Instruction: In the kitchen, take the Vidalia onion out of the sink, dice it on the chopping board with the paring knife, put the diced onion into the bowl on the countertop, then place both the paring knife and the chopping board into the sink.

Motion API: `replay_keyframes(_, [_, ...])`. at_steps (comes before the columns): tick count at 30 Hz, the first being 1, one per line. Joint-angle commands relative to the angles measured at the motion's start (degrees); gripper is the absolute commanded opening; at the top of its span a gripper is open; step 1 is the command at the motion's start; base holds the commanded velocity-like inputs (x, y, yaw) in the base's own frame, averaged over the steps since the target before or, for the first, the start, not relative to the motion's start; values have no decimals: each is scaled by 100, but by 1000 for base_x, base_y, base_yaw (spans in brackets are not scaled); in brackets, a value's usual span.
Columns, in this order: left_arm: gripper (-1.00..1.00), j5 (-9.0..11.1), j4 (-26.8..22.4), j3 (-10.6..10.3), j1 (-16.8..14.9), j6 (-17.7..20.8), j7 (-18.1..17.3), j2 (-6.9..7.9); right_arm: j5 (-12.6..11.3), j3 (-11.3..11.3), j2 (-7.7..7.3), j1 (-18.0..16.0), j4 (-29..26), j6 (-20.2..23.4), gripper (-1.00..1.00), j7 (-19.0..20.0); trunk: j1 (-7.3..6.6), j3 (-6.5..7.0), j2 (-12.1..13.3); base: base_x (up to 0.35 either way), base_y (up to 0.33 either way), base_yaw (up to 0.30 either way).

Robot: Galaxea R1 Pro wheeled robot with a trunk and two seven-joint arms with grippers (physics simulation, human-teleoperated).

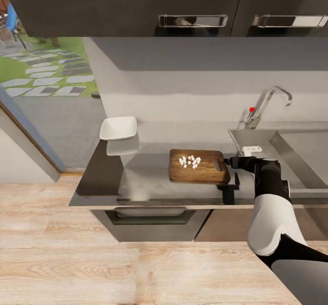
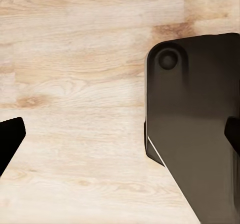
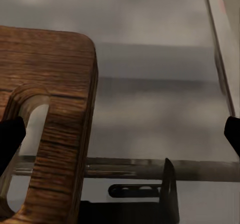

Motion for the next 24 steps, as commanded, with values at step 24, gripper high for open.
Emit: replay_keyframes(24, [100,58,-10,-49,0,-15,24,5,48,-26,8,-8,16,5,100,46,3,-56,-11,0,16,0])
